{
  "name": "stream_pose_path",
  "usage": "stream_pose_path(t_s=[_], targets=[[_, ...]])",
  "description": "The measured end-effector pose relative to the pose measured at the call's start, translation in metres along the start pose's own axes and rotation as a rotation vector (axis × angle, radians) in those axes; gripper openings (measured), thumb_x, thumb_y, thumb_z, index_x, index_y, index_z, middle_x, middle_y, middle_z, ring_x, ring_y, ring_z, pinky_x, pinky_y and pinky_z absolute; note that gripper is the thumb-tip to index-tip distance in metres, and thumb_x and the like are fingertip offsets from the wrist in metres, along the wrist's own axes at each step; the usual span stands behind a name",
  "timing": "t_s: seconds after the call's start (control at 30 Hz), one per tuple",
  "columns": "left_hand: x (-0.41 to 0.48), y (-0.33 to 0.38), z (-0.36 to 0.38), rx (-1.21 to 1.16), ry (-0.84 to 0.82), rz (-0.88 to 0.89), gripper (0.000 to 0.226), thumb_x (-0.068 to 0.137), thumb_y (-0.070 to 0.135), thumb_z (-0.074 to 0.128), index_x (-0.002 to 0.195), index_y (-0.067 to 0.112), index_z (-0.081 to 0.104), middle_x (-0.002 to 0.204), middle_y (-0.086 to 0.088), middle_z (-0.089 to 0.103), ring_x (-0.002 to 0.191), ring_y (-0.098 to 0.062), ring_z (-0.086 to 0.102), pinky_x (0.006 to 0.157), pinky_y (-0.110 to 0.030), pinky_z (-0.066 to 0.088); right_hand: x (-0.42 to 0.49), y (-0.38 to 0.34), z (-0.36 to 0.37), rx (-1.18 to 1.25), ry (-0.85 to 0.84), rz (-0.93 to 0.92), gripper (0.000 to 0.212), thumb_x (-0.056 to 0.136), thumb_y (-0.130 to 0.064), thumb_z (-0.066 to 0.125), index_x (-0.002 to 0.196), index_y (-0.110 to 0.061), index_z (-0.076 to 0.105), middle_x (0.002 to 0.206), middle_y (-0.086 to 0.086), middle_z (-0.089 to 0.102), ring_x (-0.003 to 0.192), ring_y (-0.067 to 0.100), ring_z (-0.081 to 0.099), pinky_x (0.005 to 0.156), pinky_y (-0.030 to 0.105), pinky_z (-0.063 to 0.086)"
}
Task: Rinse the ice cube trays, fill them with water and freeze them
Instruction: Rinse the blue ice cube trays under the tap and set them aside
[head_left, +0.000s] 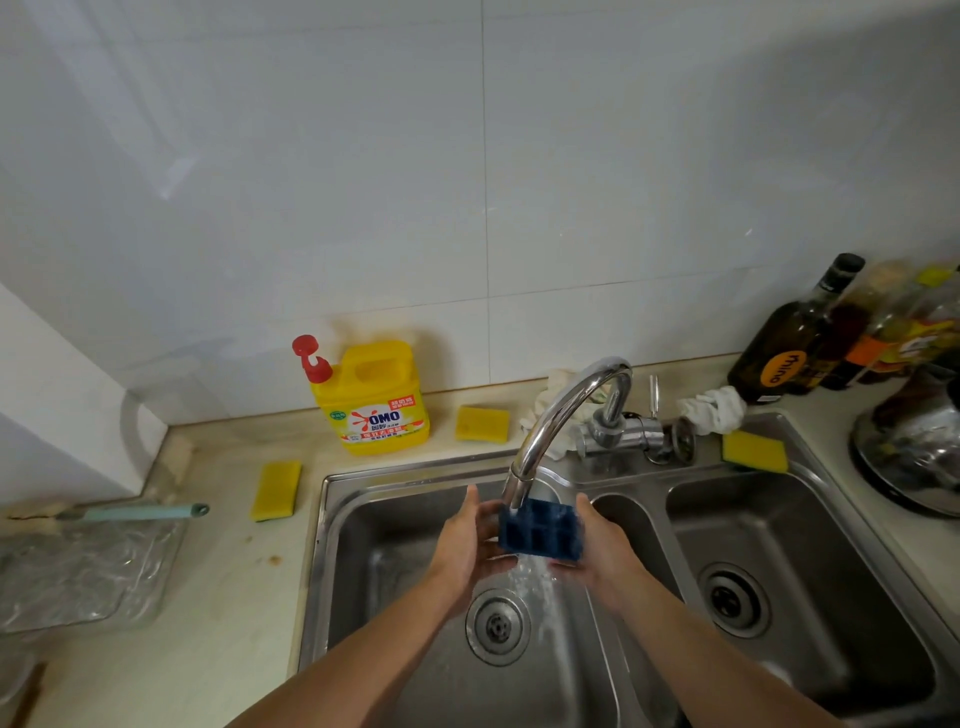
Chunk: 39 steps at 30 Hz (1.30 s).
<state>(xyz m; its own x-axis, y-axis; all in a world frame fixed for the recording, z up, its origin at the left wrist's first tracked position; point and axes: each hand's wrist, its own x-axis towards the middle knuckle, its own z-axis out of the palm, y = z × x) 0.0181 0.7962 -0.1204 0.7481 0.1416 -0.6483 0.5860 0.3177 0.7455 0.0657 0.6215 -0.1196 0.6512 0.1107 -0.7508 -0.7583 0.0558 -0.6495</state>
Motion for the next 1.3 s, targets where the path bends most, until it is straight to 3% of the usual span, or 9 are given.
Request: stream_pose_path(t_s=[0.13, 0.37, 0.43, 0.5, 0.67, 0.97, 1.07, 1.2, 1.3], targets=[[0.004, 0.001, -0.004, -0.054, 0.059, 0.019, 0.057, 0.105, 0.056, 0.03, 0.118, 0.016, 0.067, 0.1, -0.001, 0.079, 0.101, -0.025, 0.073, 0.081, -0.038, 0.058, -0.011, -0.008, 0.009, -0.072, -0.006, -0.057, 0.044, 0.106, -0.05, 0.044, 0.119, -0.014, 0.066, 0.113, 0.014, 0.072, 0.104, 0.03, 0.07, 0.073, 0.039, 0.06], [0.015, -0.004, -0.009, -0.105, 0.119, -0.003, 0.06, 0.104, 0.06, 0.031, 0.116, 0.014, 0.068, 0.096, -0.006, 0.079, 0.097, -0.027, 0.074, 0.076, -0.039, 0.059, -0.036, -0.025, 0.025, -0.183, -0.021, -0.21, 0.038, 0.109, -0.044, 0.038, 0.11, -0.021, 0.068, 0.105, 0.01, 0.074, 0.1, 0.025, 0.072, 0.091, 0.046, 0.059], [0.017, -0.006, -0.007, -0.135, 0.135, -0.032, 0.059, 0.103, 0.06, 0.033, 0.116, 0.013, 0.068, 0.096, -0.009, 0.079, 0.096, -0.029, 0.074, 0.074, -0.039, 0.059, -0.04, -0.027, 0.027, -0.221, -0.028, -0.253, 0.039, 0.109, -0.043, 0.036, 0.106, -0.023, 0.069, 0.101, 0.008, 0.075, 0.097, 0.024, 0.073, 0.085, 0.041, 0.061], [0.018, -0.005, -0.003, -0.185, 0.147, -0.069, 0.06, 0.103, 0.06, 0.035, 0.123, 0.011, 0.064, 0.107, -0.015, 0.076, 0.101, -0.033, 0.071, 0.075, -0.04, 0.057, -0.043, -0.029, 0.03, -0.244, -0.041, -0.291, 0.04, 0.109, -0.043, 0.035, 0.108, -0.023, 0.069, 0.102, 0.007, 0.075, 0.095, 0.023, 0.074, 0.079, 0.038, 0.062], [0.018, -0.004, 0.002, -0.195, 0.092, -0.106, 0.069, 0.103, 0.063, 0.026, 0.139, 0.013, 0.055, 0.13, -0.019, 0.065, 0.116, -0.036, 0.062, 0.084, -0.043, 0.052, -0.046, -0.029, 0.031, -0.307, -0.036, -0.366, 0.04, 0.109, -0.044, 0.035, 0.106, -0.023, 0.069, 0.102, 0.003, 0.074, 0.096, 0.02, 0.073, 0.084, 0.041, 0.063], [0.015, -0.014, 0.001, -0.213, 0.014, -0.172, 0.072, 0.103, 0.064, 0.019, 0.133, 0.012, 0.059, 0.121, -0.02, 0.068, 0.11, -0.035, 0.065, 0.078, -0.039, 0.051, -0.051, -0.027, 0.03, -0.32, -0.027, -0.372, 0.039, 0.109, -0.046, 0.035, 0.102, -0.028, 0.069, 0.1, 0.001, 0.074, 0.088, 0.017, 0.074, 0.061, 0.021, 0.057], [0.015, -0.011, 0.001, -0.246, 0.028, -0.184, 0.071, 0.104, 0.063, 0.022, 0.132, 0.009, 0.059, 0.122, -0.023, 0.067, 0.11, -0.038, 0.065, 0.076, -0.04, 0.053, -0.049, -0.025, 0.027, -0.315, -0.012, -0.352, 0.038, 0.109, -0.046, 0.036, 0.105, -0.027, 0.068, 0.101, 0.002, 0.074, 0.089, 0.018, 0.074, 0.066, 0.027, 0.06], [0.013, -0.008, -0.004, -0.249, 0.026, -0.126, 0.066, 0.103, 0.063, 0.028, 0.128, 0.013, 0.062, 0.113, -0.017, 0.074, 0.106, -0.034, 0.069, 0.075, -0.039, 0.056, -0.039, -0.021, 0.019, -0.227, -0.01, -0.244, 0.042, 0.109, -0.045, 0.038, 0.114, -0.017, 0.068, 0.106, 0.012, 0.074, 0.099, 0.027, 0.072, 0.086, 0.044, 0.061], [0.011, -0.001, -0.009, -0.169, 0.053, -0.049, 0.058, 0.103, 0.061, 0.033, 0.119, 0.018, 0.068, 0.098, -0.007, 0.079, 0.102, -0.029, 0.072, 0.074, -0.039, 0.059, -0.03, -0.017, 0.016, -0.146, -0.02, -0.119, 0.04, 0.108, -0.046, 0.042, 0.118, -0.014, 0.064, 0.112, 0.015, 0.071, 0.102, 0.03, 0.071, 0.082, 0.043, 0.061]])
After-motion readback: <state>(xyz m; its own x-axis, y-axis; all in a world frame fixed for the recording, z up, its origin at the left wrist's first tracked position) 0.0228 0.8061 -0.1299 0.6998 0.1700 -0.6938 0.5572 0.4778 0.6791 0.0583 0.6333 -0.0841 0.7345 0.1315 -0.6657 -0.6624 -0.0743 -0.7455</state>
